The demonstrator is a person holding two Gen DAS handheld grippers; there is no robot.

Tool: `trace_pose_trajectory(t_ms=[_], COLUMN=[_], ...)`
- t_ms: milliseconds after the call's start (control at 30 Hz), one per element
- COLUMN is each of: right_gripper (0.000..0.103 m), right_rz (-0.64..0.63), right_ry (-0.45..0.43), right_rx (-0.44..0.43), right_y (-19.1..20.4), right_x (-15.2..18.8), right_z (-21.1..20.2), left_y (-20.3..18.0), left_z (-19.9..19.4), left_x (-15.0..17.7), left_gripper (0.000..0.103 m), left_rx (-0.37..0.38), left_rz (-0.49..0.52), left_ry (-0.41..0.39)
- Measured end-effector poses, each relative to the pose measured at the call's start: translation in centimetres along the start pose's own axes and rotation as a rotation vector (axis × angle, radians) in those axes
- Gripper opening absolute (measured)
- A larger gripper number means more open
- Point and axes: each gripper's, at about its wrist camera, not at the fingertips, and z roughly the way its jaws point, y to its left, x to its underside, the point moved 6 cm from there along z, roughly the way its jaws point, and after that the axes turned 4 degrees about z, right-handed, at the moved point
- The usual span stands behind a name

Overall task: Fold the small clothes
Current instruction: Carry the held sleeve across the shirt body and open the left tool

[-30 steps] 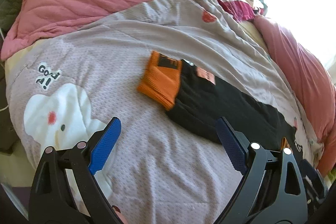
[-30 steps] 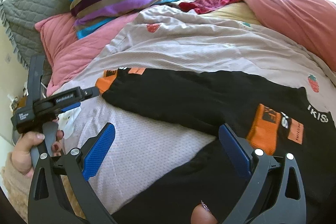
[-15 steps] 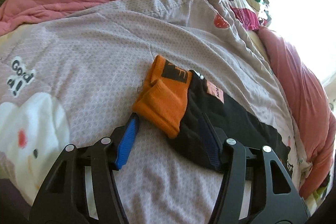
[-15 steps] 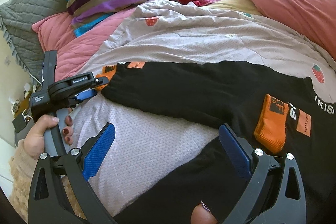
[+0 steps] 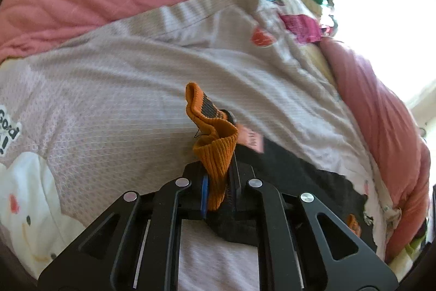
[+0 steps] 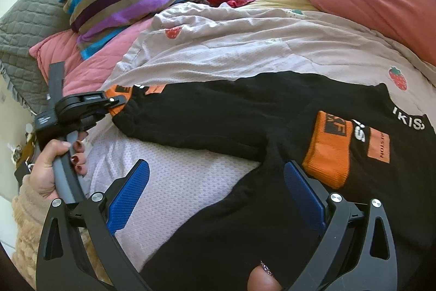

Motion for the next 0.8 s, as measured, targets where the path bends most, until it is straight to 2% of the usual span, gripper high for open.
trace_pose_trajectory(t_ms=[433,800], right_gripper=[0.098,0.098], right_rz=[0.099,0.199], right_ry=[-0.072,-0.133], right_rx=[0.038,0.096], right_y=[-4.7,-10.0], right_x=[-0.1,1.1], right_z=[-3.6,-7.6], left_y=[-10.4,-17.8], left_z=[-5.8,-8.0], left_x=[0.7,3.6], left_gripper=[0.004,0.004], left_rx=[0.159,0.266], left_rz=[0.194,0.326], left_ry=[-0.082,-0.066])
